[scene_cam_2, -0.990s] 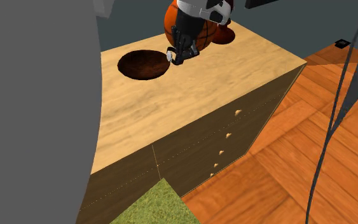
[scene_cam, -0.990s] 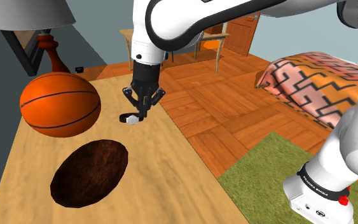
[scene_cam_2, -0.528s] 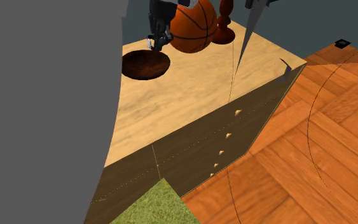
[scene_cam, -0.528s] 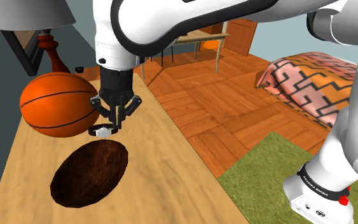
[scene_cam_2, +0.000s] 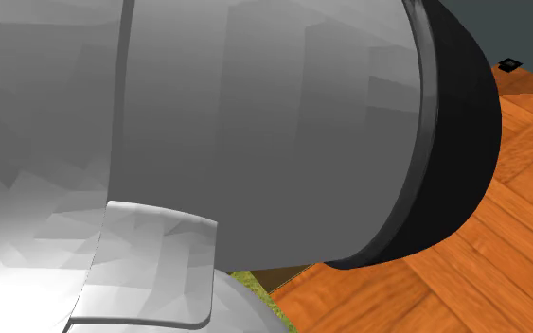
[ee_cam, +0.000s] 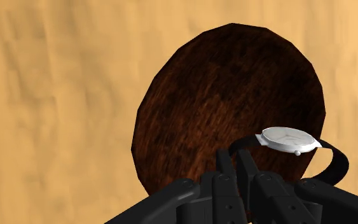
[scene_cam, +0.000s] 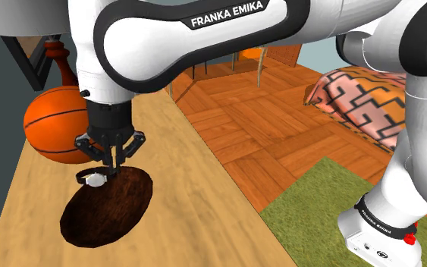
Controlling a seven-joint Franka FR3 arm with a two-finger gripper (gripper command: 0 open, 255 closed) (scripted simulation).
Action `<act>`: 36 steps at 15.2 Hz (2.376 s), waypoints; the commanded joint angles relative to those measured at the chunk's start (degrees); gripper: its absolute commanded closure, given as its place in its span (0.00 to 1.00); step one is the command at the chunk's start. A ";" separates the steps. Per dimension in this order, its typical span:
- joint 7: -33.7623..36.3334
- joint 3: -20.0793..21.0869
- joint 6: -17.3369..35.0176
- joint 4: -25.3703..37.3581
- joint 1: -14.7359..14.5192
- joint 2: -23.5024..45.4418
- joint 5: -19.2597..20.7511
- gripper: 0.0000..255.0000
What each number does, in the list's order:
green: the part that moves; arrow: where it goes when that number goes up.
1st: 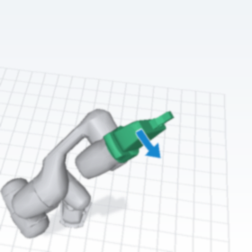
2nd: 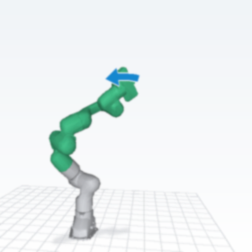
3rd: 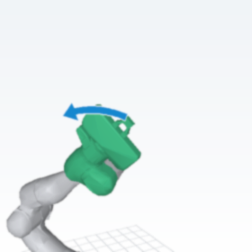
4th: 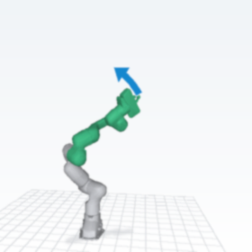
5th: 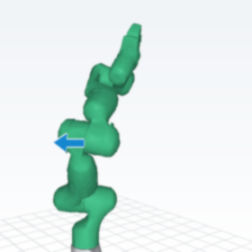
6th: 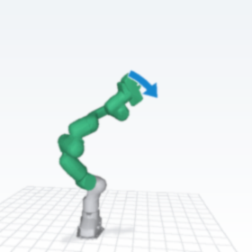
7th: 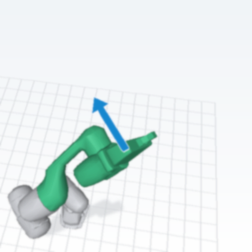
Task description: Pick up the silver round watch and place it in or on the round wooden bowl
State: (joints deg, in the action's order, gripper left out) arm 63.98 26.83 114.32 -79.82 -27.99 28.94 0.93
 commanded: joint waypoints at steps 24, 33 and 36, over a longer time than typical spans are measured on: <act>-0.74 -0.63 8.64 -6.49 0.12 2.38 0.67 0.00; -1.43 -0.06 3.12 -4.16 1.45 -0.86 -0.58 0.00; -1.43 -0.06 3.12 -4.16 1.45 -0.86 -0.58 0.00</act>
State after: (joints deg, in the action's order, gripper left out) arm 62.56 26.77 117.45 -83.97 -26.55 28.10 0.35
